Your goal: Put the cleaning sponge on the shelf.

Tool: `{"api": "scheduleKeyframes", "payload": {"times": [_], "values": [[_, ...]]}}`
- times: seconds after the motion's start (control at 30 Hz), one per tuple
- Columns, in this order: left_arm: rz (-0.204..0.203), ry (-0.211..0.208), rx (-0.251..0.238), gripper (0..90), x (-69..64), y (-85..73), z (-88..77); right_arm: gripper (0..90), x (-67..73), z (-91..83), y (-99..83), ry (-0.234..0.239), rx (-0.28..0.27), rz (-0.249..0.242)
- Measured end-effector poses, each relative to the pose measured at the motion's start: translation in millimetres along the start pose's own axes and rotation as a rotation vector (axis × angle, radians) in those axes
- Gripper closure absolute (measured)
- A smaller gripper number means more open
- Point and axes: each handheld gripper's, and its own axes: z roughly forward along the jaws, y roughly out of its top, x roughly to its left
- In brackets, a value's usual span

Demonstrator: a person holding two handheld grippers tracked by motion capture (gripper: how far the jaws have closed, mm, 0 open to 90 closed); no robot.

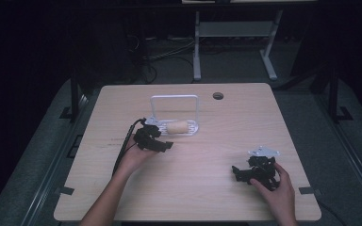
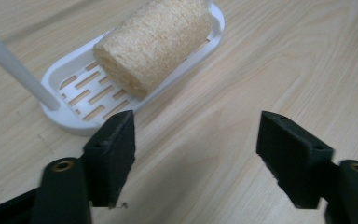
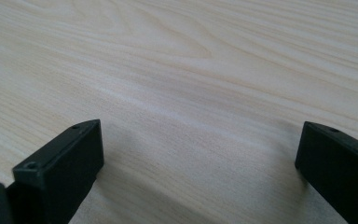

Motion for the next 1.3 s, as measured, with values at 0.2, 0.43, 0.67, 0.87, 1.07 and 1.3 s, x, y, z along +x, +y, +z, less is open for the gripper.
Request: {"api": "scheduleKeyframes", "payload": {"times": [0.2,0.43,0.67,0.87,1.07,1.3], "values": [[0.016,0.024,-0.009,14.6,0.4,-7.0,-5.6,0.5,0.0,0.0,0.0,0.0,0.0,0.0],[0.026,0.035,-0.043,14.5,0.5,-18.6,-23.8,0.5,0.0,0.0,0.0,0.0,0.0,0.0],[0.026,0.043,-0.079,14.6,0.7,-32.4,-39.9,0.5,0.0,0.0,0.0,0.0,0.0,-0.001],[0.026,0.049,-0.091,14.6,-0.3,-45.2,-50.4,0.5,-0.1,0.0,0.0,0.0,0.0,-0.001],[0.029,0.066,-0.093,14.6,-3.9,-61.6,-58.0,0.6,0.0,0.0,0.0,0.0,0.0,-0.001],[0.026,0.086,-0.095,14.6,-8.7,-78.4,-67.4,0.5,0.0,0.0,0.0,0.0,0.0,-0.001]]}}
